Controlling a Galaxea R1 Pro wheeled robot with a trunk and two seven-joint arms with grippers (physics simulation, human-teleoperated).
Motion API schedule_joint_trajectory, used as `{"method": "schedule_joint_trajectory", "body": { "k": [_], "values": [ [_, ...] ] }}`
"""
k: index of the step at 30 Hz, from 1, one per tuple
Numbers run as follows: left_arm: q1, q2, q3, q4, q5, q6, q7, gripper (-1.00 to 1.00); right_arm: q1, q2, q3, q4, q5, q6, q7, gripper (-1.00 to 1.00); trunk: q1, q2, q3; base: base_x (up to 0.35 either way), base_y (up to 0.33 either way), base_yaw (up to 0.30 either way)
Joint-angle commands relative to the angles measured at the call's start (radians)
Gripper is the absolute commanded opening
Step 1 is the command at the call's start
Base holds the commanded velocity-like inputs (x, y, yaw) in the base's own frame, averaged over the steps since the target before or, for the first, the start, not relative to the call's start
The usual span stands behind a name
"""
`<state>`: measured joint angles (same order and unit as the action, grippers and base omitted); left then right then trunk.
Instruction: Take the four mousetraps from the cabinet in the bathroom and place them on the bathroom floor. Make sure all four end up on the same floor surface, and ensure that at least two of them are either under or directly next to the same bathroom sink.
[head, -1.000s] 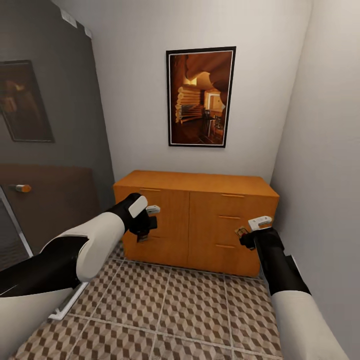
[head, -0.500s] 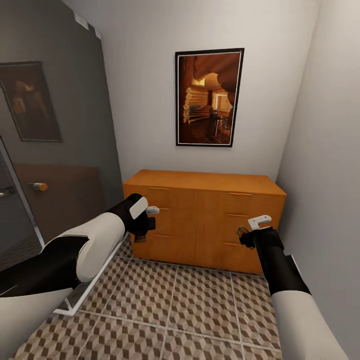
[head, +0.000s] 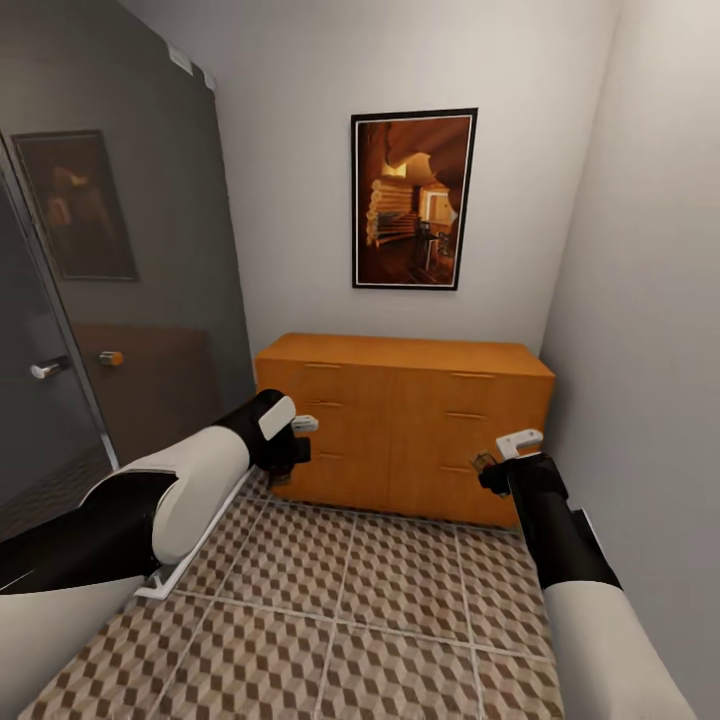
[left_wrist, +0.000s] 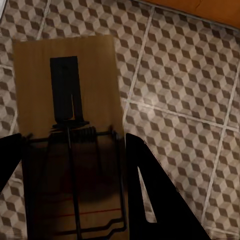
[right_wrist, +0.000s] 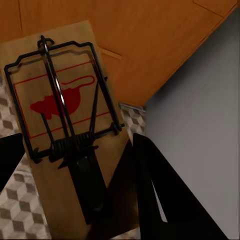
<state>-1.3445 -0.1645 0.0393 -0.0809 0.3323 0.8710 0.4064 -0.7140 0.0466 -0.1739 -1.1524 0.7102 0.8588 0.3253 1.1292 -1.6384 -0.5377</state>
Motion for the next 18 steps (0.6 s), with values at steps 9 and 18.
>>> {"method": "schedule_joint_trajectory", "body": {
  "k": [9, 18],
  "values": [
    [0.0, 0.006, 0.004, 0.012, 0.005, 0.003, 0.008, -1.0, -0.001, 0.001, -0.001, 0.0, 0.01, -0.007, 0.003, -1.0, -0.001, -0.001, -0.001, -0.334, 0.0, 0.0],
    [0.006, 0.019, 0.004, 0.019, 0.003, 0.0, 0.008, -1.0, -0.001, 0.02, -0.004, 0.001, 0.007, -0.005, 0.004, -1.0, -0.001, -0.001, -0.001, -0.334, -0.001, 0.0]
  ]
}}
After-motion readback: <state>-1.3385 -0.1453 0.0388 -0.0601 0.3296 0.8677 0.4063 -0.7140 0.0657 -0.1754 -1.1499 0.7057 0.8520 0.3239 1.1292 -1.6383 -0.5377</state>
